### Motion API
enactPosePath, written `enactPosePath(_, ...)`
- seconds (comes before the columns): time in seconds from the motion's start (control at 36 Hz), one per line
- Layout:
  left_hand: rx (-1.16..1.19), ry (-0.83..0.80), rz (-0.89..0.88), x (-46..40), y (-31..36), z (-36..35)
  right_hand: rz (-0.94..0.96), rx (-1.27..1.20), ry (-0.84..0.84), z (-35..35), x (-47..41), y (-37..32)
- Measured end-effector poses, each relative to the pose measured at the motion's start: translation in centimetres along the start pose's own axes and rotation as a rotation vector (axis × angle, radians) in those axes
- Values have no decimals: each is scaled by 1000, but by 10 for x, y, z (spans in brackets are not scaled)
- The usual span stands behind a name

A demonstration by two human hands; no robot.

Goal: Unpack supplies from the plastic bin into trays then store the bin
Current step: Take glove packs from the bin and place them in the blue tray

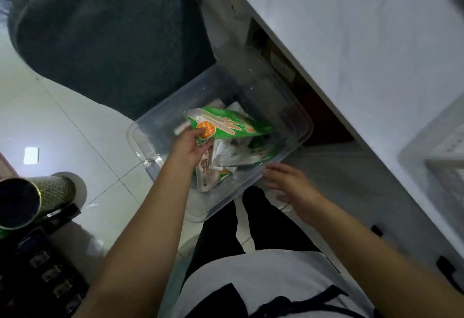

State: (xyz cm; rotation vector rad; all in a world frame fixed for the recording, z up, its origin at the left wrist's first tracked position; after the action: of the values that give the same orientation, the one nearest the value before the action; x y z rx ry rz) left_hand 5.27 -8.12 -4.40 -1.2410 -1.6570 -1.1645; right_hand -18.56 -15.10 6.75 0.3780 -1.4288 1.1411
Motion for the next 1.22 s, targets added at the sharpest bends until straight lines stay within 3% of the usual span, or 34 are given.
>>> enactPosePath(0.22, 329, -218, -136, 120, 28, -3, -57, -592, -212, -40, 19, -71)
enactPosePath(0.39, 441, -358, -164, 175, 15, -6, -18, -704, -280, -65, 35, -109)
enactPosePath(0.69, 202, -460, -203, 214, 0, -24, 137, -716, -128, -38, 55, -132)
enactPosePath(0.97, -100, -691, -103, 233, -28, -82, 413, -763, 13, 60, 74, -167)
enactPosePath(1.08, -175, -632, -47, 223, -37, -86, 451, -802, 108, 125, 70, -179)
enactPosePath(1.22, -109, -502, -2, 199, -34, -66, 316, -747, 287, 203, 50, -168)
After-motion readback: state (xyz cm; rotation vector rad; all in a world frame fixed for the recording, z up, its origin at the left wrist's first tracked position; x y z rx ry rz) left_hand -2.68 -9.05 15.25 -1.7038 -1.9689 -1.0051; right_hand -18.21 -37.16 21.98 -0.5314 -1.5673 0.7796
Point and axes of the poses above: each hand's wrist, its own x-axis away from the middle knuckle, its own z-axis out of the back of the hand, y = z × x, the point moved 10 cm from there along -x, towards the middle knuckle, and after that the axes turned 14 degrees about x, right-handed, at the moved point
